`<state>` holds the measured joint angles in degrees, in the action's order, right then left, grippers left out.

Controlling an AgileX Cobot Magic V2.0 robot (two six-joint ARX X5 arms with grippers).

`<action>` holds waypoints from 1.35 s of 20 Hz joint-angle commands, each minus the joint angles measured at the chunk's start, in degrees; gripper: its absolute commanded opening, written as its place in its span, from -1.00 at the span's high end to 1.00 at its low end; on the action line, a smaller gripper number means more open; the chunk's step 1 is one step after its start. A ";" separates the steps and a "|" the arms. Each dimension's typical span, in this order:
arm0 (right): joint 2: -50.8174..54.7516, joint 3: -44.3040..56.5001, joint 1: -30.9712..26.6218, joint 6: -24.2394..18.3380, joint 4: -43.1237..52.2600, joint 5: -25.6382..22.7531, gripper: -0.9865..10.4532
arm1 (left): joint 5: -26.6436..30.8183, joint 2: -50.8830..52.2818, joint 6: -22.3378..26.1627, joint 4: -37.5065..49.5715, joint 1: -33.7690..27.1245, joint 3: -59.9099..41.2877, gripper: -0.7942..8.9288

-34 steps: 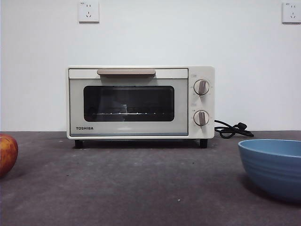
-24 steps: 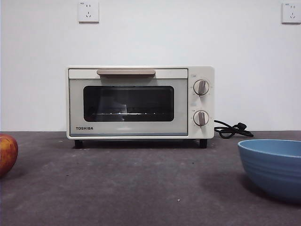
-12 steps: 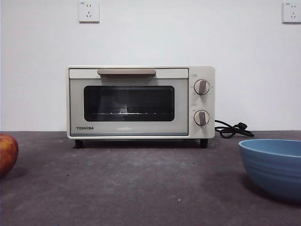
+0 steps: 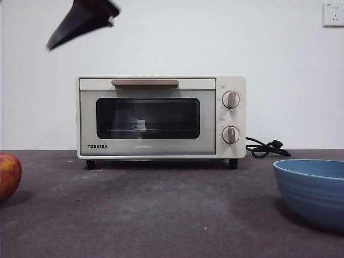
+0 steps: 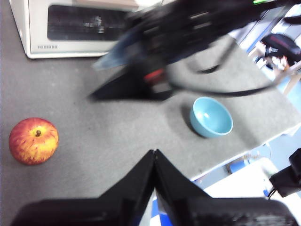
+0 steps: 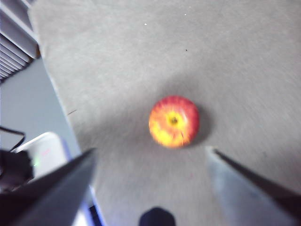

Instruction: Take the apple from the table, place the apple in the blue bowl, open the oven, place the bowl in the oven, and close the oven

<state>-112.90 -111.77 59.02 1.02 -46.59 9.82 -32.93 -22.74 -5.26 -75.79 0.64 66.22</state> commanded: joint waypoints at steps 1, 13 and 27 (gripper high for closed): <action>-4.02 -1.88 0.63 -1.42 0.68 -0.26 -0.45 | -0.59 2.78 -2.27 0.20 -0.07 0.20 0.85; -16.33 -1.97 1.03 0.33 12.24 -2.34 -0.57 | -10.38 6.21 -5.77 0.20 -0.07 0.20 0.85; -22.93 -1.97 1.97 6.51 16.94 -3.02 -0.54 | -10.56 6.21 -6.12 0.22 -0.07 0.20 0.85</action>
<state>-134.39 -113.65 60.66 6.35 -30.06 6.87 -43.20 -16.84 -11.20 -75.79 0.64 66.26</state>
